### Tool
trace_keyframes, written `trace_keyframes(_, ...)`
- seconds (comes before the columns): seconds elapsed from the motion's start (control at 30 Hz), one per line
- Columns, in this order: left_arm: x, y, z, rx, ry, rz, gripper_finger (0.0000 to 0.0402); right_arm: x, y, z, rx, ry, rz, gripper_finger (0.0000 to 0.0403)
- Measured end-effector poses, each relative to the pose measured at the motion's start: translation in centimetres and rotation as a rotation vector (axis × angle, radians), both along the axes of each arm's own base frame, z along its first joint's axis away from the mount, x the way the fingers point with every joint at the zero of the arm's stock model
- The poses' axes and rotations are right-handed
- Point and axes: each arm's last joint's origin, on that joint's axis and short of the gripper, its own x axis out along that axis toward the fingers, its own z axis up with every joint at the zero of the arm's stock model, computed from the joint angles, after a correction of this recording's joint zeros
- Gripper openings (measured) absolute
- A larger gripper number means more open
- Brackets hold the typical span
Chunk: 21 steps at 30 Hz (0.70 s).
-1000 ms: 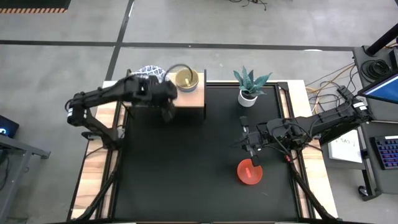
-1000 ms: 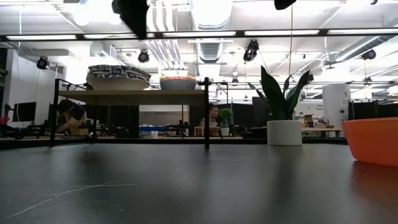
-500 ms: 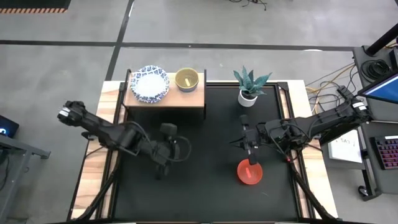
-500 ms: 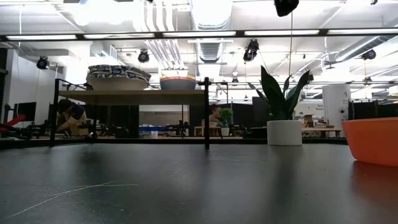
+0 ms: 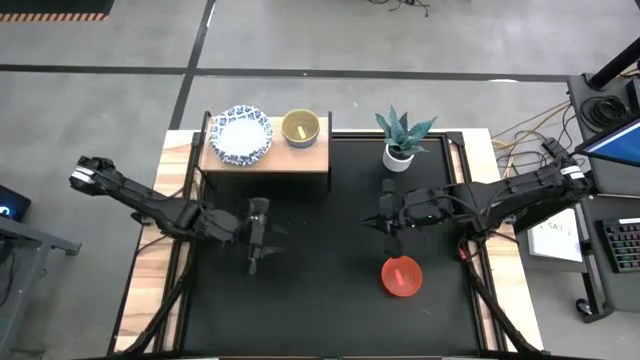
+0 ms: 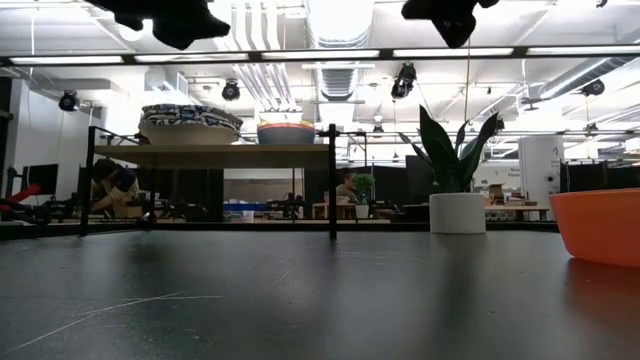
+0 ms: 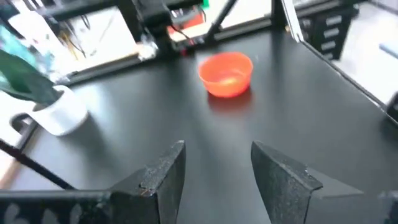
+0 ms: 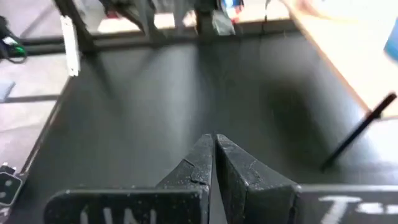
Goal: Place and stack bowls onto a shelf
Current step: Stack the small orange bowl on top of the small yellow bowl on the shelf
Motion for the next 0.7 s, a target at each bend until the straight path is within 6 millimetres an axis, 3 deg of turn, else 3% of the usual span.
trace_keyframes(0.17,-1.2,1.3,1.6,0.023,-0.093,0.014,0.0166,1.1,0.2,0.4,0.061,0.2,-0.058,0.0009)
trace_keyframes(0.37,-2.1,2.2,3.1,0.075,-0.162,0.033,0.0166,2.2,0.5,-0.5,0.096,0.51,-0.142,0.0009)
trace_keyframes(0.53,-2.2,2.4,3.0,0.097,-0.159,0.101,0.0166,2.9,1.2,-1.8,0.194,0.668,-0.121,0.0023)
trace_keyframes(0.7,-1.9,2.3,2.0,0.109,-0.122,0.101,0.0166,3.1,2.4,-3.2,0.257,0.785,-0.062,0.0075)
